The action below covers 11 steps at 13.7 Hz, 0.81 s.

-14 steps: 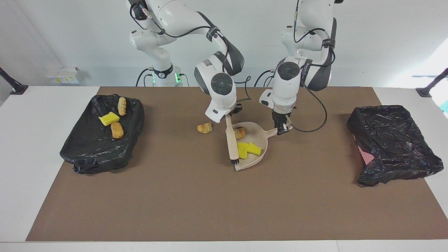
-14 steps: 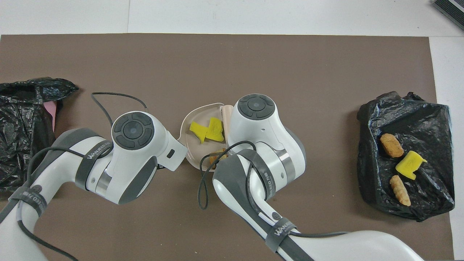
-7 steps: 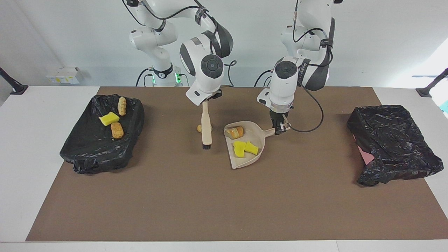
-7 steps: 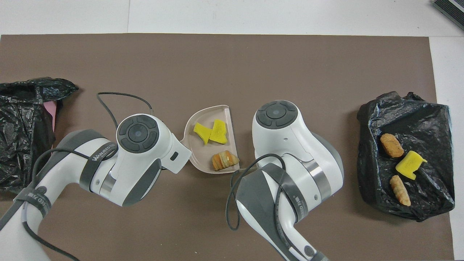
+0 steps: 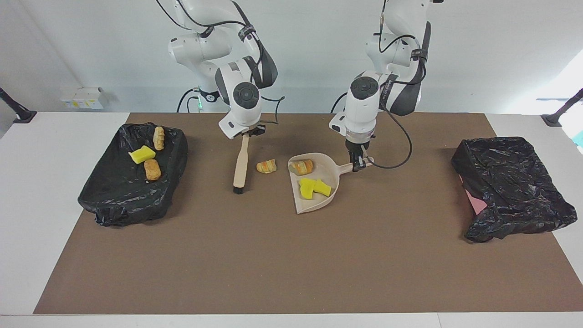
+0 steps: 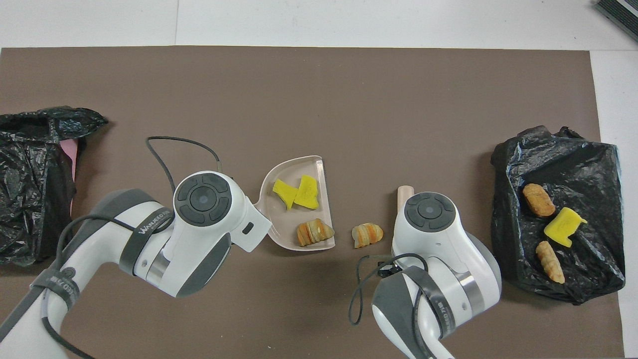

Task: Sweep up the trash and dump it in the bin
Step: 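Brush the remaining bread into the dustpan held by the left gripper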

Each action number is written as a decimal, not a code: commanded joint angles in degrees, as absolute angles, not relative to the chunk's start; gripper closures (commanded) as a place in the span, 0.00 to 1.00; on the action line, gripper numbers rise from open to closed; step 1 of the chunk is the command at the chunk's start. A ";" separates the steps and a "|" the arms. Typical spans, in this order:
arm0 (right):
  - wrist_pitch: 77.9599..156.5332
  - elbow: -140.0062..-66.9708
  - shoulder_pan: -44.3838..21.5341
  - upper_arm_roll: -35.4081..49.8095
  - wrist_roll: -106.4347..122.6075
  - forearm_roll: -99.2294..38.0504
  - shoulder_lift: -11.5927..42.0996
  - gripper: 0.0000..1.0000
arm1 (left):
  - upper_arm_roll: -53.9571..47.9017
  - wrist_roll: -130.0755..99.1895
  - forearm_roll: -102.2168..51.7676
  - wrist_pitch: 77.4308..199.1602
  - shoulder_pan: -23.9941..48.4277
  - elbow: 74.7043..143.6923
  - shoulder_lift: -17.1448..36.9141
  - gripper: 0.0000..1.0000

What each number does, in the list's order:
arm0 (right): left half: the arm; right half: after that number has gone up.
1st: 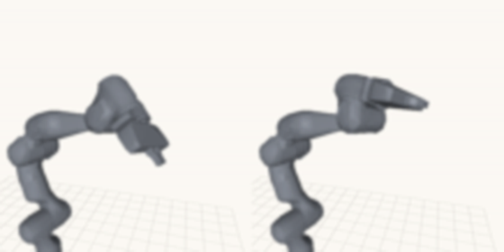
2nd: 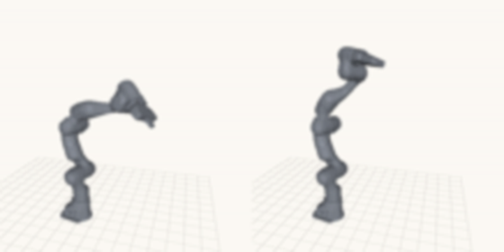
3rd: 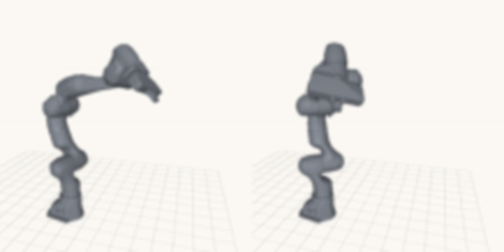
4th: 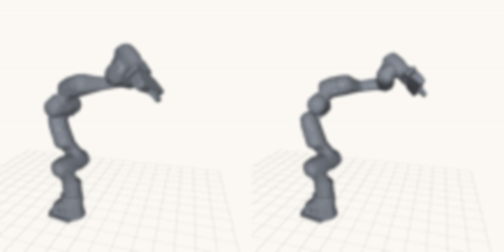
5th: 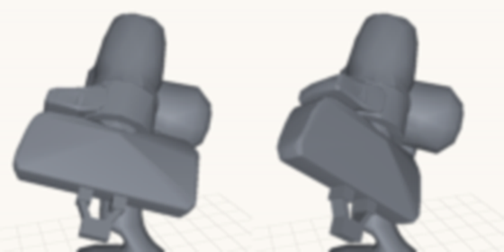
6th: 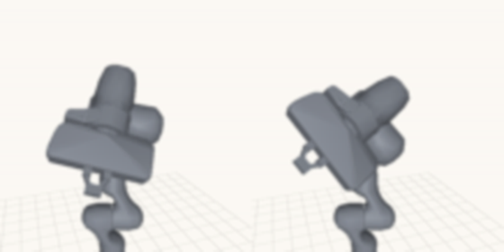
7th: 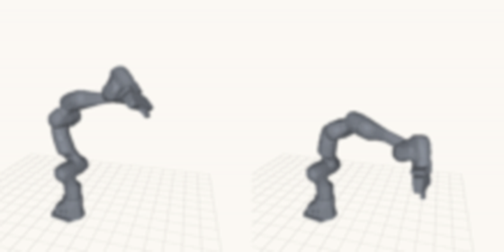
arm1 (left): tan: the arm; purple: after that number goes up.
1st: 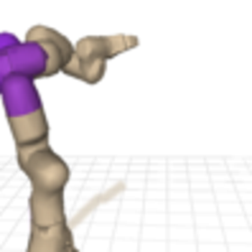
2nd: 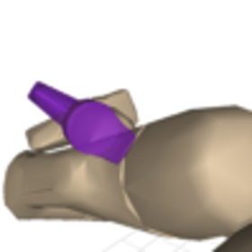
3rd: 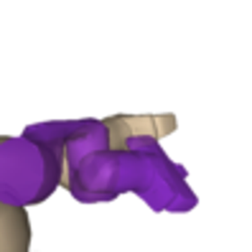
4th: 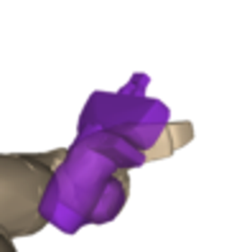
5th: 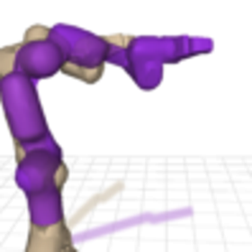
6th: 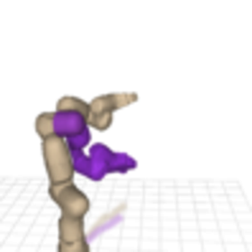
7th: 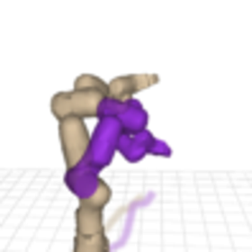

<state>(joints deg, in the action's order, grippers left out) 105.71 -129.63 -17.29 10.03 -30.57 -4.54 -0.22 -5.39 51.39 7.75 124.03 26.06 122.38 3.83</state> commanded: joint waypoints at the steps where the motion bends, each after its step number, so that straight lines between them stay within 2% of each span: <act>1: 112.29 -130.26 -20.20 10.63 -29.54 -10.35 2.36 1.00 | -4.57 49.49 8.44 124.98 29.43 127.87 -0.60 1.00; 3: 116.27 -128.42 -22.57 10.63 -29.44 -15.79 4.12 1.00 | -4.57 46.85 8.44 124.89 31.02 129.19 -1.75 1.00; 7: 116.19 -121.83 -24.78 10.72 -29.44 -17.93 7.29 1.00 | -4.57 45.18 8.44 127.07 31.03 132.00 -3.07 1.00; 11: 115.31 -114.62 -25.48 10.72 -30.50 -18.80 10.63 1.00 | -4.57 44.65 8.26 132.71 29.01 131.67 0.17 1.00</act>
